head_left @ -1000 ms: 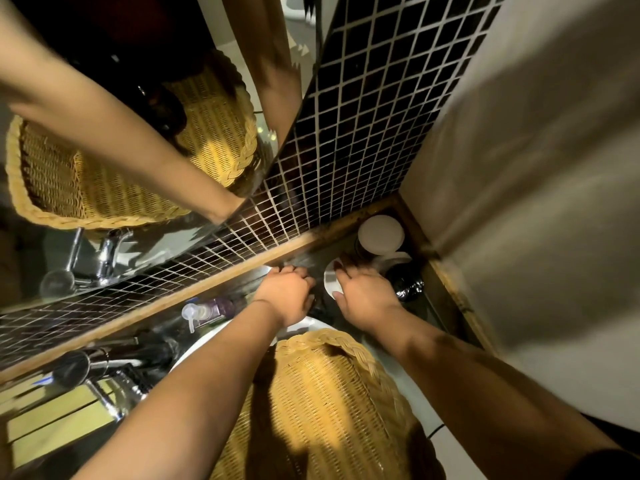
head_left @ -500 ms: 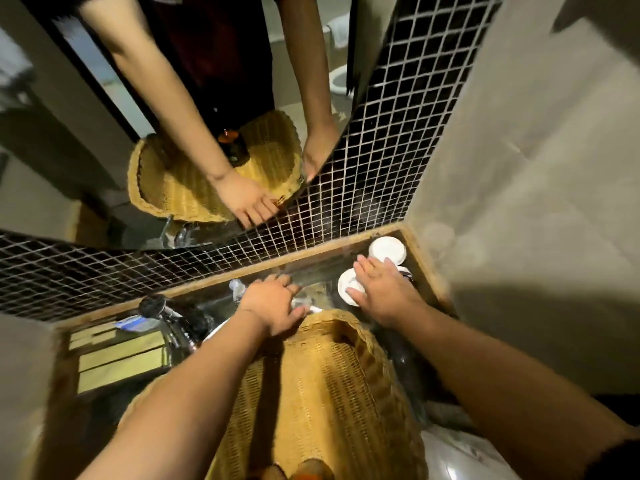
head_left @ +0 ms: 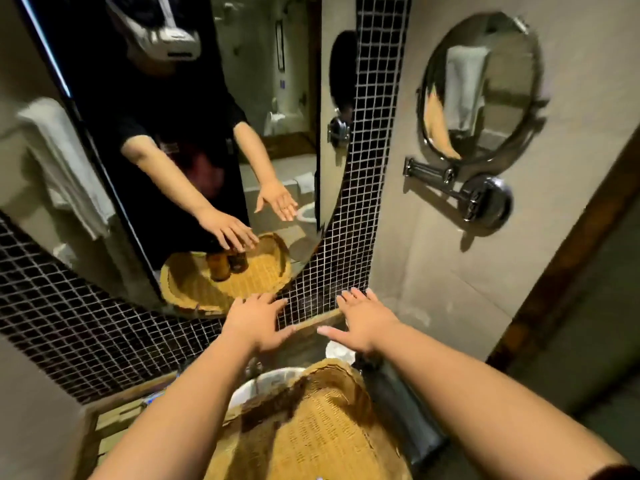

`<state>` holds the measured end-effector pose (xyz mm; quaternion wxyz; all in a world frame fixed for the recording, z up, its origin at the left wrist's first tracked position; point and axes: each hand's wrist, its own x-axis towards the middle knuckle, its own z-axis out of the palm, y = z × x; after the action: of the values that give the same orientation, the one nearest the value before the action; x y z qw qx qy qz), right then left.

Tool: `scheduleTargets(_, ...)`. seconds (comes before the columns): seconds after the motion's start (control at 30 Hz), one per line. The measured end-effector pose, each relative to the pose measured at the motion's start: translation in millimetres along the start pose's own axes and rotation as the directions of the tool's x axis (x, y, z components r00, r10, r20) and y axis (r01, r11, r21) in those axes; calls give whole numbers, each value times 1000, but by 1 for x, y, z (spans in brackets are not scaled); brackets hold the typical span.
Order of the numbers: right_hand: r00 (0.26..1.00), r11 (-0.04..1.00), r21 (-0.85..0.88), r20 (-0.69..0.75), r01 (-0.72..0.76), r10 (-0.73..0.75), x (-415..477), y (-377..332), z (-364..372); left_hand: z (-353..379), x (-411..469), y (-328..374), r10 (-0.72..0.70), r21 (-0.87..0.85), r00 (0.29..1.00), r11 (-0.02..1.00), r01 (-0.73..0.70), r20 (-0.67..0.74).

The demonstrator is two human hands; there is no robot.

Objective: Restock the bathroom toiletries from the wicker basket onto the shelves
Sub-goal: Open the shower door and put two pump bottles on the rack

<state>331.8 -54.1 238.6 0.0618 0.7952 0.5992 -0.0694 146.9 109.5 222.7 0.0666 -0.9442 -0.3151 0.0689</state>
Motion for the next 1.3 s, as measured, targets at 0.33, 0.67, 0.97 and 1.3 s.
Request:
scheduleTargets(0.33, 980, 988, 20, -127, -152, 153, -121, 10, -58, -71, -39, 58, 169, 12, 977, 986, -169, -130)
scheduleTargets(0.67, 881, 907, -5, -237, -422, 408, -311, 121, -50, -150, -69, 291, 638, 131, 731, 768, -627, -245)
scheduleTargets(0.97, 681, 724, 111, -268, -681, 681, -492, 236, -15, -171, -109, 510, 749, 64, 549, 611, -789, -370)
scheduleTargets(1.3, 600, 571, 365, -40, -736, 799, -490, 256, 50, -135, -95, 562, 660, -2, 718, 736, -677, -223)
